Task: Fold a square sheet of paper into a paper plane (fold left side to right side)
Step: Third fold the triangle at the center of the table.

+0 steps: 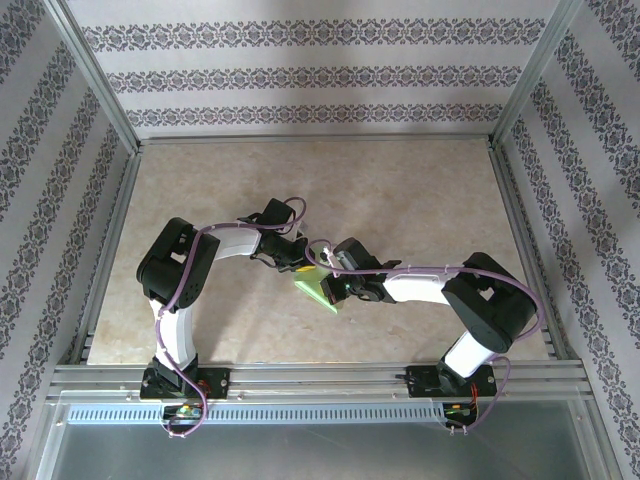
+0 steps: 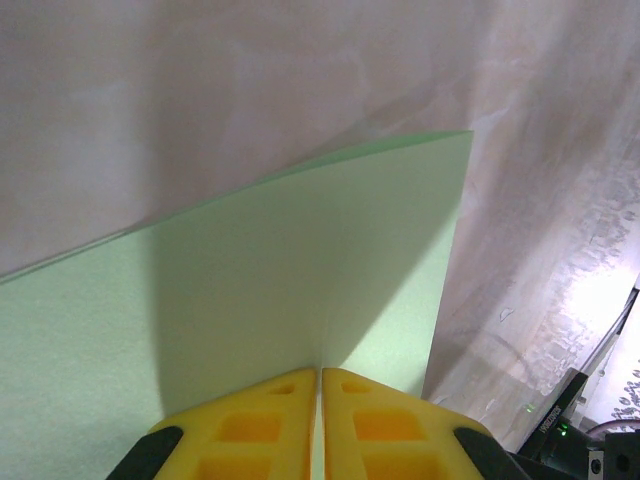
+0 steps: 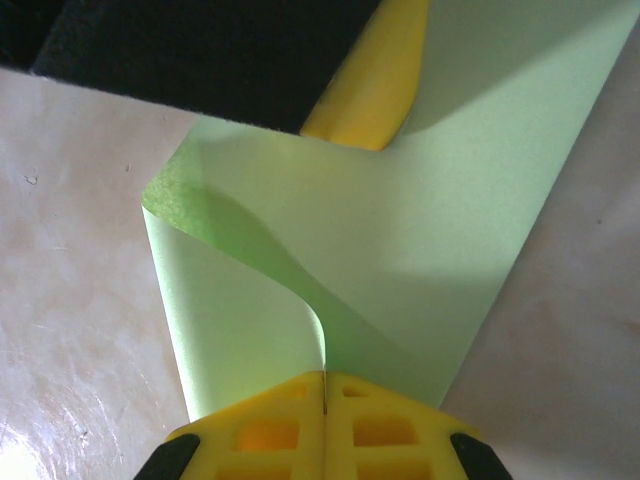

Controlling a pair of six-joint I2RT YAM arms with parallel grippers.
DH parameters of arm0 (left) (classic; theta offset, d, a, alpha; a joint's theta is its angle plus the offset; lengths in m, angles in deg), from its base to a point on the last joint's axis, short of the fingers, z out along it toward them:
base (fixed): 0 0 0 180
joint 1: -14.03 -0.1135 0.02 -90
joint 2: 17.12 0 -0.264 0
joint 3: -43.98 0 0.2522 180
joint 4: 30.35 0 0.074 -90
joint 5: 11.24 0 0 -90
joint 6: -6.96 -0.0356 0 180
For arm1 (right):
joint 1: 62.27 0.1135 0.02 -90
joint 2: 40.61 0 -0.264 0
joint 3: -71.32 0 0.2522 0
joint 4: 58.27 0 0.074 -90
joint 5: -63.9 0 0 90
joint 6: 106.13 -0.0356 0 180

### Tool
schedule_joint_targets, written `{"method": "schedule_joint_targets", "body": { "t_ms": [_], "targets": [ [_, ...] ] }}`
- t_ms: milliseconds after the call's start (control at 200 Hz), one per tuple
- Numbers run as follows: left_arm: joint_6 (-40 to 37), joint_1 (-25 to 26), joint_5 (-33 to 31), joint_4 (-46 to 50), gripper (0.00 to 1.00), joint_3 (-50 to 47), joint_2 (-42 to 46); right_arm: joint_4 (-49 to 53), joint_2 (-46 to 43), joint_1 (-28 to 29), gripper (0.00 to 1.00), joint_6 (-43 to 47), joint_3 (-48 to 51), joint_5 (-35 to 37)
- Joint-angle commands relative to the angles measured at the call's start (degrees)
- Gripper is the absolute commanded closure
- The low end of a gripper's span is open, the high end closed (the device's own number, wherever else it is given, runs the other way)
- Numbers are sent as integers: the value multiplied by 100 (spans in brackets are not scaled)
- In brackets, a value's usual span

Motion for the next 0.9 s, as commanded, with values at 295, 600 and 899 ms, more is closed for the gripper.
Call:
{"method": "schedule_joint_targets", "body": {
  "t_ms": [295, 600, 899],
  "targets": [
    [-51, 128, -226, 282, 88, -34, -236, 91, -122, -72, 100, -9, -46, 172],
    [-60, 123, -235, 295, 88, -28, -236, 125, -219, -73, 100, 7, -28, 95],
    [-80, 128, -244, 323, 88, -15, -229, 152, -146, -90, 100, 23, -59, 157]
  ]
}}
